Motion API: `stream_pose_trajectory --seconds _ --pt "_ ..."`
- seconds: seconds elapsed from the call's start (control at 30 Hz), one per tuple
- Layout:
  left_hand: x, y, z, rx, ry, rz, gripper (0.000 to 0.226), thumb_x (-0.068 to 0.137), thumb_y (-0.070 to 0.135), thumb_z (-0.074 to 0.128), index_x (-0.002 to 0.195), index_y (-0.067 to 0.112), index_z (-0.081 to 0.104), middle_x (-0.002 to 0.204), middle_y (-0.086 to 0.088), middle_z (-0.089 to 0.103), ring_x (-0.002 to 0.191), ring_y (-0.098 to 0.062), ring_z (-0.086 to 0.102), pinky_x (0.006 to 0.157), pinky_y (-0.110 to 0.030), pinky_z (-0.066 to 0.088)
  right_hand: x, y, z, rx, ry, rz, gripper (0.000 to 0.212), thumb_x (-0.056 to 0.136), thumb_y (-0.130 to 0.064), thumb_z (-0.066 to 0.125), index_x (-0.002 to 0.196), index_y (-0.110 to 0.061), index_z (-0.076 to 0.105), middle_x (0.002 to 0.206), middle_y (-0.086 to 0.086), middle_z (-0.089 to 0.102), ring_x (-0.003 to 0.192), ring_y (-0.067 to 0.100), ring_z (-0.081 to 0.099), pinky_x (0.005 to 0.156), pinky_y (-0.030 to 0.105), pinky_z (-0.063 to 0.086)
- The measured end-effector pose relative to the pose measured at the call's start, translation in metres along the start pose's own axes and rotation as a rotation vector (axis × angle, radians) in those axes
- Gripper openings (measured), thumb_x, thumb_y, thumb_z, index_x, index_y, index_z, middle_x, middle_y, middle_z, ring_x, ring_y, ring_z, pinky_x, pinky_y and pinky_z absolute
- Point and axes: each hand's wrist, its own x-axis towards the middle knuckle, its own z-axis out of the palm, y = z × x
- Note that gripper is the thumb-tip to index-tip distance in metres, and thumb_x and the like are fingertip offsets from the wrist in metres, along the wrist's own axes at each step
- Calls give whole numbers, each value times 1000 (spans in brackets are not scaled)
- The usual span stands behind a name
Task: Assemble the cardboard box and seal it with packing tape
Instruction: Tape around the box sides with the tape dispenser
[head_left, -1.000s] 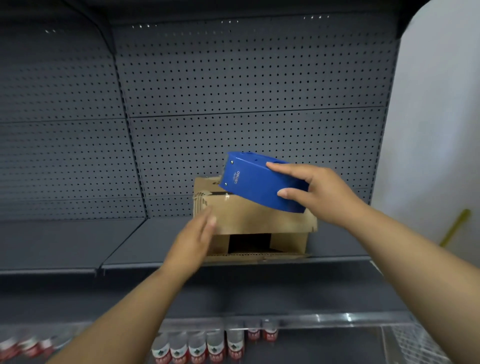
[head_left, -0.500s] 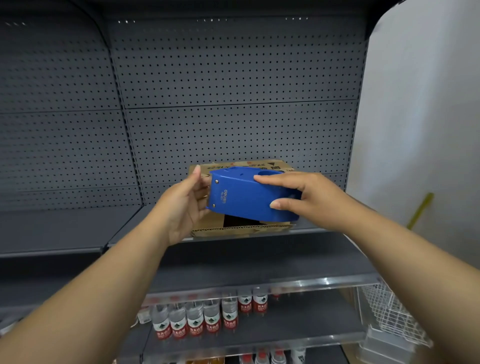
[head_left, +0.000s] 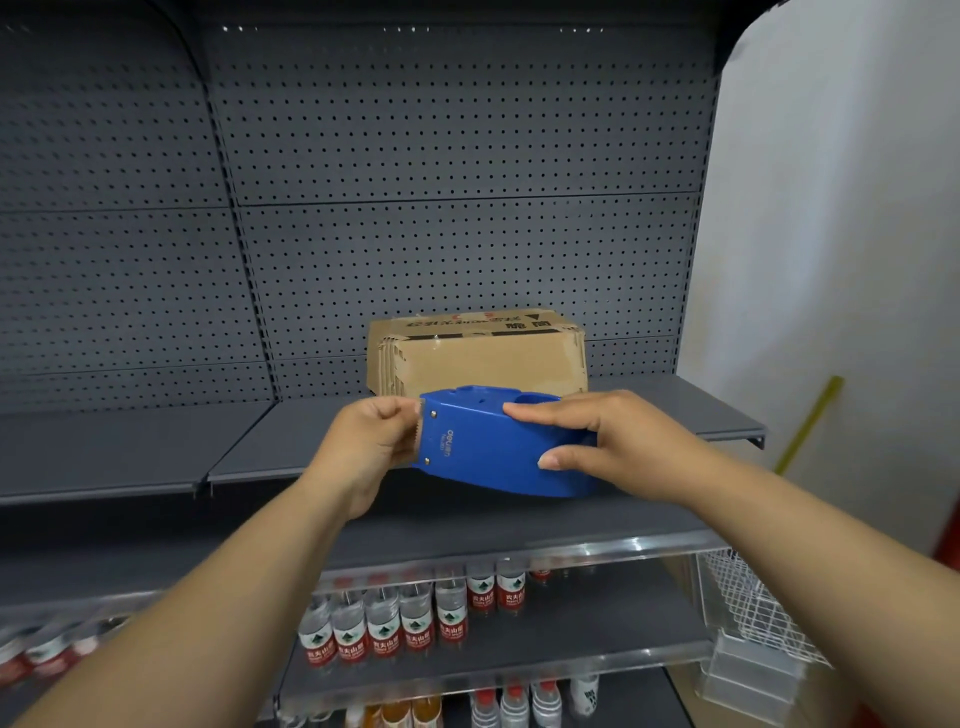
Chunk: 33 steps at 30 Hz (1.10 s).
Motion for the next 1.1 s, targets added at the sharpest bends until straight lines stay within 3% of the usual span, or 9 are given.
stream_pose_trajectory --seconds 0.17,0.27,0.4,0.53,0.6,0.73,0.87,1.0,1.1 --pt "1 -12 6 -16 11 29 19 92 9 51 81 3 66 53 4 67 48 -5 61 53 -18 51 -8 15 8 42 0 54 61 83 -21 67 127 -49 35 94 -47 40 94 -18 45 78 -5 31" --pt "5 -19 9 -15 9 22 17 91 8 52 83 0 65 56 2 68 52 -8 63 59 -20 55 -9 23 11 58 -9 77 61 84 -21 67 121 -55 33 98 -42 43 105 -5 48 81 -2 33" --pt "12 -31 -6 -88 111 -37 12 89 10 56 85 4 65 81 -10 71 72 -17 70 74 -23 58 -17 42 8 19 -15 118 63 83 -21 68 122 -55 33 101 -39 47 104 -2 50 82 -1 35" --pt "17 -47 -10 -50 75 -114 14 92 16 54 87 7 65 90 -9 71 81 -18 69 85 -30 53 -23 63 11 -3 -29 162 61 82 -22 69 116 -61 35 113 -28 53 111 3 52 96 23 43" --pt "21 -57 -3 -23 44 -168 15 93 22 52 90 12 63 95 -3 70 89 -18 68 90 -34 48 -21 71 15 -24 -17 171 61 82 -22 68 119 -58 35 109 -29 55 109 4 53 94 23 42" --pt "32 -74 9 -41 42 -238 15 94 27 49 88 19 59 100 4 67 96 -18 61 94 -40 32 -15 89 20 -48 -8 176 58 84 -24 66 120 -57 33 116 -10 64 107 8 55 92 21 41" --pt "45 -86 22 -120 79 -189 15 96 20 47 88 16 59 96 0 65 91 -11 59 78 -19 37 -5 105 27 -78 -14 179 57 86 -25 63 123 -55 31 113 -8 64 104 9 55 86 18 37" --pt "63 -98 30 -143 110 -108 15 94 13 49 86 12 62 92 -3 66 94 -14 60 96 -27 41 9 121 27 -109 -16 200 54 88 -25 61 131 -47 37 105 -8 60 100 10 54 81 18 34" --pt "78 -104 31 -110 113 -76 15 92 13 51 84 14 63 91 -4 68 99 -19 61 99 -31 41 24 127 24 -146 4 186 52 87 -23 62 134 -37 44 95 -12 54 91 6 50 79 17 33"
